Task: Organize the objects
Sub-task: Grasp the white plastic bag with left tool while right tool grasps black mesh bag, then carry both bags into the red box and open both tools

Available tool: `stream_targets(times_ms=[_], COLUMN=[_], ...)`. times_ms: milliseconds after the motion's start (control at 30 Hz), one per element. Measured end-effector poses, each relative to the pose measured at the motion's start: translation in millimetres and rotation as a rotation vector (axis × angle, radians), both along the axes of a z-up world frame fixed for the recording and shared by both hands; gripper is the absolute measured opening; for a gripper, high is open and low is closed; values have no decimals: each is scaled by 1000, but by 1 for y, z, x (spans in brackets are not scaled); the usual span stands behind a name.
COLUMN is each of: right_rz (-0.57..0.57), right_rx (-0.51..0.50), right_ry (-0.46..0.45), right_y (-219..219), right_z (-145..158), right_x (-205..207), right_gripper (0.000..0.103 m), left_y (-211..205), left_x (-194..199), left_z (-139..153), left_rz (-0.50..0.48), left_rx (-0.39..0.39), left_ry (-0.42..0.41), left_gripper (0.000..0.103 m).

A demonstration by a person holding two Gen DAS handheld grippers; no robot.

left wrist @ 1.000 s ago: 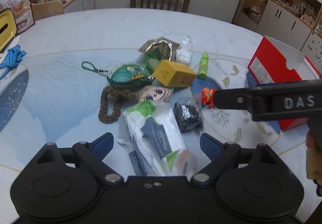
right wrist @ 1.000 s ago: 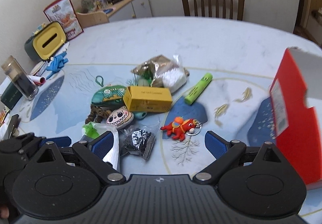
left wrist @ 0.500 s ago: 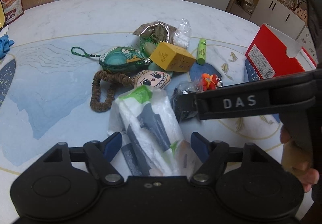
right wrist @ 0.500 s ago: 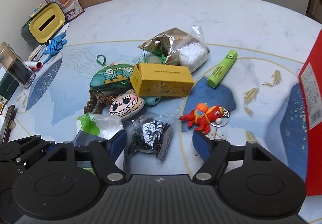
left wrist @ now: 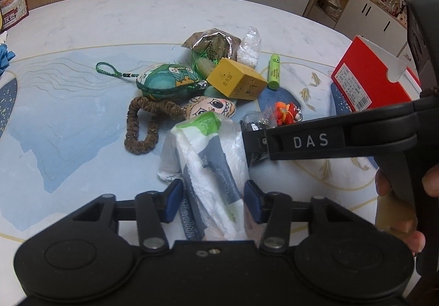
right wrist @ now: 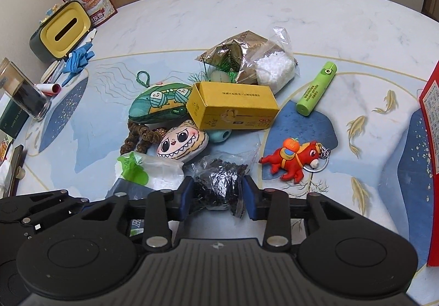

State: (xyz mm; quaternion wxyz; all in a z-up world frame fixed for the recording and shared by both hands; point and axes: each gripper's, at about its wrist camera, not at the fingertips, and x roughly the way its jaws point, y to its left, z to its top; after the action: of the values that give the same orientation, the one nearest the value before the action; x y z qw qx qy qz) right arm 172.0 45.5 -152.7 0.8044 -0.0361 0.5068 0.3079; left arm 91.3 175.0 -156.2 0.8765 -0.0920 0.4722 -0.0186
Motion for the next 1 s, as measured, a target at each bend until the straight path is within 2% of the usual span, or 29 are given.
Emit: stream_targets(times_ms=[167,367,600,800,1000], right_rz=[-17,-48,-117,-163,-224], right_rx=[13,43,72,94,105], right_ry=[-8,-27,-63,-110,-163], right_y=[-3,-16,-43,-78,-116], right_z=[6,21,48,83,113], right_x=[-2,-6,-8,-18,-27], right_gripper=[31,31,31,31,31], left_y=[1,-1,-5,-16,-44], left_x=[-1,0,3,10,23], left_z=[4,17,40,63,89], left_rz=[-11,-25,-50,-94,-154], left_rx=[-11,-23,-52,-71,-77], left_ry=[-4,-27,-72,-98,-109], left_gripper=[34,31,28,28,28])
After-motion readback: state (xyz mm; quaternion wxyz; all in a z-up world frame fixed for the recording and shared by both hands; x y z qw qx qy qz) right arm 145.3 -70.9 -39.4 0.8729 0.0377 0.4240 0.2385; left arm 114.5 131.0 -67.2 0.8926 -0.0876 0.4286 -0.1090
